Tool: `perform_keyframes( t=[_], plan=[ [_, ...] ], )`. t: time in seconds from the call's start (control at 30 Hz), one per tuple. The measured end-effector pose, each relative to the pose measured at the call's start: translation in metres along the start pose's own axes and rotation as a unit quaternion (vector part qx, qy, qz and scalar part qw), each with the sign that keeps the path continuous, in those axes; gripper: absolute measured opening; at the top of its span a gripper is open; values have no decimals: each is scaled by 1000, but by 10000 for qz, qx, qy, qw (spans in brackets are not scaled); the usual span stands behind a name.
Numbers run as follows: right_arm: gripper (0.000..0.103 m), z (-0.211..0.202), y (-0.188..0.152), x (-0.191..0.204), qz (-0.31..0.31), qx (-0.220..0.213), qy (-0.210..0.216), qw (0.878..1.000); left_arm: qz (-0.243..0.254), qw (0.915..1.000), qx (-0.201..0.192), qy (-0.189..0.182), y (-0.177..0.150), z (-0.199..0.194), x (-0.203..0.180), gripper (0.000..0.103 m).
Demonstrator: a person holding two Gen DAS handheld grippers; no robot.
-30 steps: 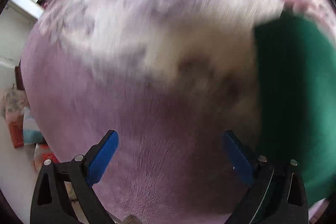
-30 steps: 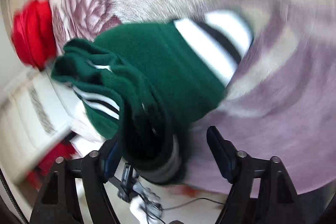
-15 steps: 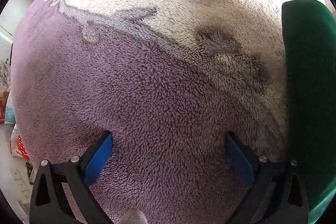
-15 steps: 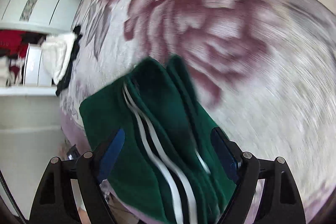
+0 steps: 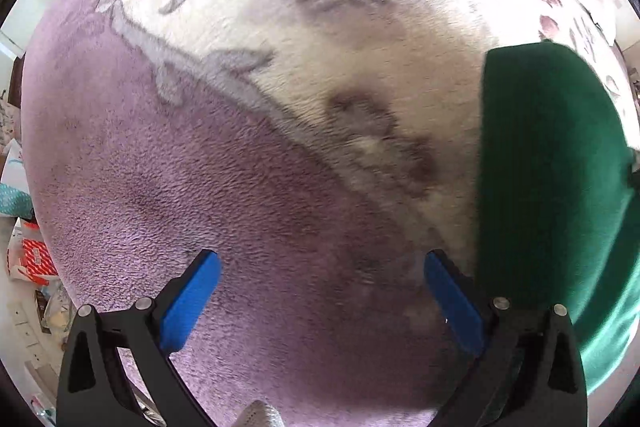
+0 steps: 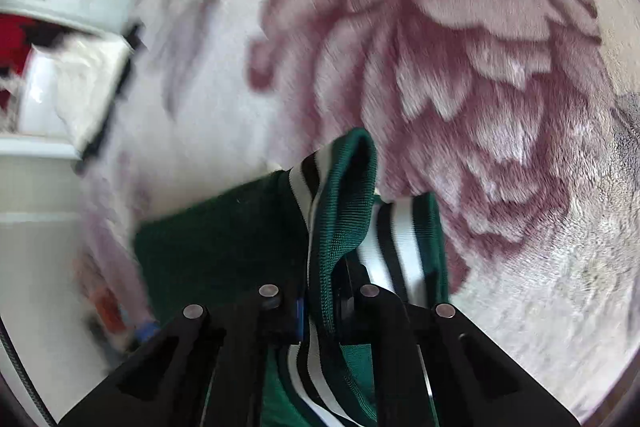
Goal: Fold large clothes
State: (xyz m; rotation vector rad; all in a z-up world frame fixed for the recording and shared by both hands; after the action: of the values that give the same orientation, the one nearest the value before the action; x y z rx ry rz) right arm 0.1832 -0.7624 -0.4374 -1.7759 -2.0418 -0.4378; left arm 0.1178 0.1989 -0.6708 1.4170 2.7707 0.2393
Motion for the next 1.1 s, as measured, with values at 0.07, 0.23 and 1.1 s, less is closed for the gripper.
perform_keyframes(
  t=[0.07,0.23,1.1],
  plan=[
    [34,8,-6,-4,-186,281,-196,9992,58,10000,0,-48,4,-5,-8,103],
    [85,-21,-9,-30,-232,14,-529,9983,161,9996,-48,-208,15,-13,-22,103],
    [59,-5,17,-32,376,70,402,9985,391,9980,-380,-304,21,-48,-53,103]
  ],
)
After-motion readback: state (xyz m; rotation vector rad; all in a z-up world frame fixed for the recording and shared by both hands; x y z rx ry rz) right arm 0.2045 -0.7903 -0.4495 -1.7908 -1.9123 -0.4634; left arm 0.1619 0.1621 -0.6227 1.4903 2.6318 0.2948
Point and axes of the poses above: each gripper's, at about its wrist camera, not at the fingertips, and z roughly the way its jaws point, x to its left, y to its top, the point moved 9 cm from there along z, roughly the way its jaws point, and after that the axes turned 8 degrees about y, right-handed, at the moved point
